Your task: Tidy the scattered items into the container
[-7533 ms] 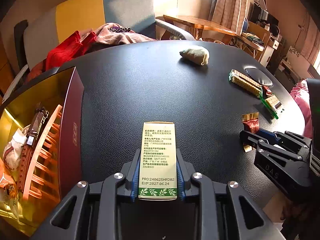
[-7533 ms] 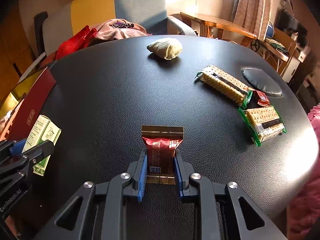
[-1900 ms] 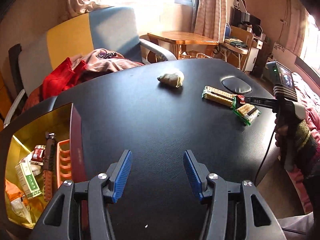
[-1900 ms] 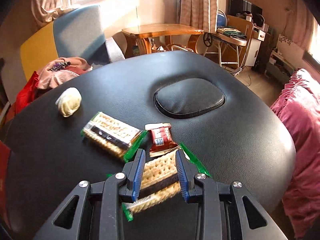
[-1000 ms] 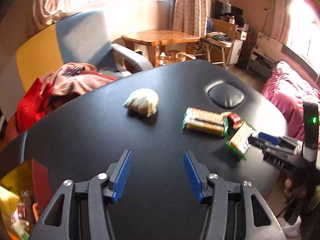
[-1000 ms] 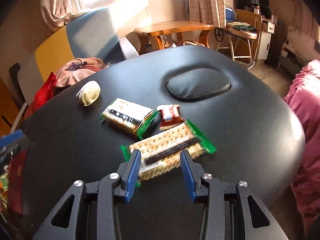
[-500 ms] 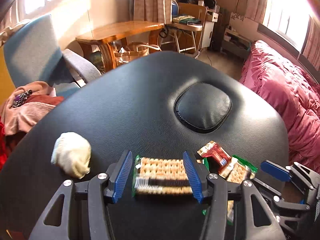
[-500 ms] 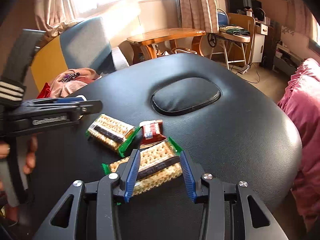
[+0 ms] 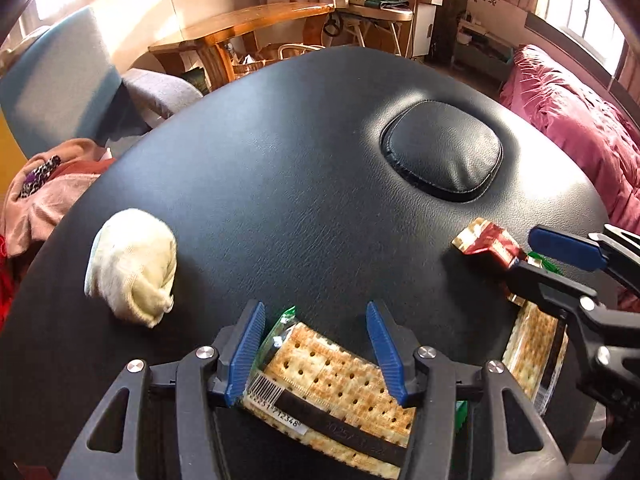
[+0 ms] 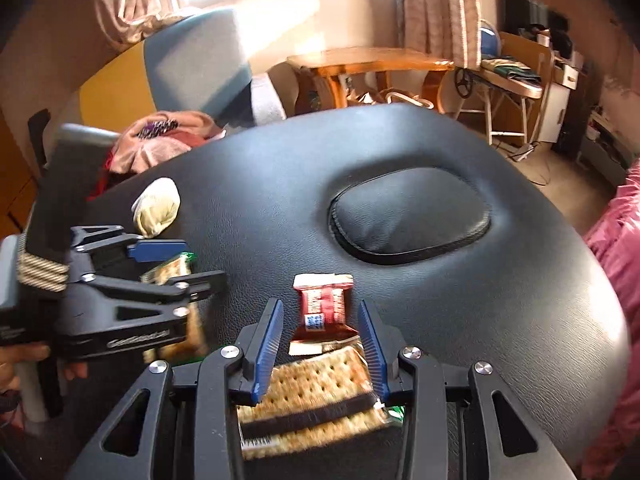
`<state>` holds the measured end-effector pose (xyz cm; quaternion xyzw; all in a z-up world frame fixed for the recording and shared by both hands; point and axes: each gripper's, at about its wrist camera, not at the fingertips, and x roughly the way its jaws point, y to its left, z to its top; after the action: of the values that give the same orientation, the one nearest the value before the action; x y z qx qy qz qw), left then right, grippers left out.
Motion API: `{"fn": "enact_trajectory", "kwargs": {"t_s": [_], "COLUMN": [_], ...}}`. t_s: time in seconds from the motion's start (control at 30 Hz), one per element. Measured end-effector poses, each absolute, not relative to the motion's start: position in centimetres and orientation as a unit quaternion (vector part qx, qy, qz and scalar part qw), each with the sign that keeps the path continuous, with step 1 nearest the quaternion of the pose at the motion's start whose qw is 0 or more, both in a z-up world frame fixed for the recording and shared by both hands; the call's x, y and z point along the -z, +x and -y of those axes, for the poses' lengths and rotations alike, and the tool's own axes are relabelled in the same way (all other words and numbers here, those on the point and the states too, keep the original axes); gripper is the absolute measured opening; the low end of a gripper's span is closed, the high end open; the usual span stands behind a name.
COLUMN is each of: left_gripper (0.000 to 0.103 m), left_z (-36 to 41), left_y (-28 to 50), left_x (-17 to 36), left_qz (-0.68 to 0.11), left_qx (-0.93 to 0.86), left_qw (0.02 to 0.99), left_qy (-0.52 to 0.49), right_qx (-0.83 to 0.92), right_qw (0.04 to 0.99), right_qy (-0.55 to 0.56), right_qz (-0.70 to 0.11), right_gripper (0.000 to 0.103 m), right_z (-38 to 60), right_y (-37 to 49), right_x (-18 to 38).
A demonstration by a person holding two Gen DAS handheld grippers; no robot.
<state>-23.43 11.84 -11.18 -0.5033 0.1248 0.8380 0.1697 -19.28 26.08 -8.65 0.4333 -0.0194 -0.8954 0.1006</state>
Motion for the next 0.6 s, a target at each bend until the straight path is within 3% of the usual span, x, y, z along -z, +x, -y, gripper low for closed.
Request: {"fn": "enact_trajectory", "kwargs": {"t_s": [0.4,0.6], "left_gripper": [0.054,0.054], "left_z": [-4.5,-1.5], "left_y": [-17.2,-13.6], "left_x": [11.0,10.6], "left_qz": [-0.079,-0.054], "left_qx": [-0.846,-0.848], "left_qw": [0.108,0.084], "left_qy": [-0.516,-0.521], "right_qx": [0.875,0.867], "right_qw": [0.120,0.155], "right_qy": [0.468,0.472], "right_qz": [-0.024,-0.032], "right_gripper": [0.025,0.025], "right_z": [-22.9,-19.3], "right_y": [-20.5,-17.7], "right_x": [9.9,9.8]}}
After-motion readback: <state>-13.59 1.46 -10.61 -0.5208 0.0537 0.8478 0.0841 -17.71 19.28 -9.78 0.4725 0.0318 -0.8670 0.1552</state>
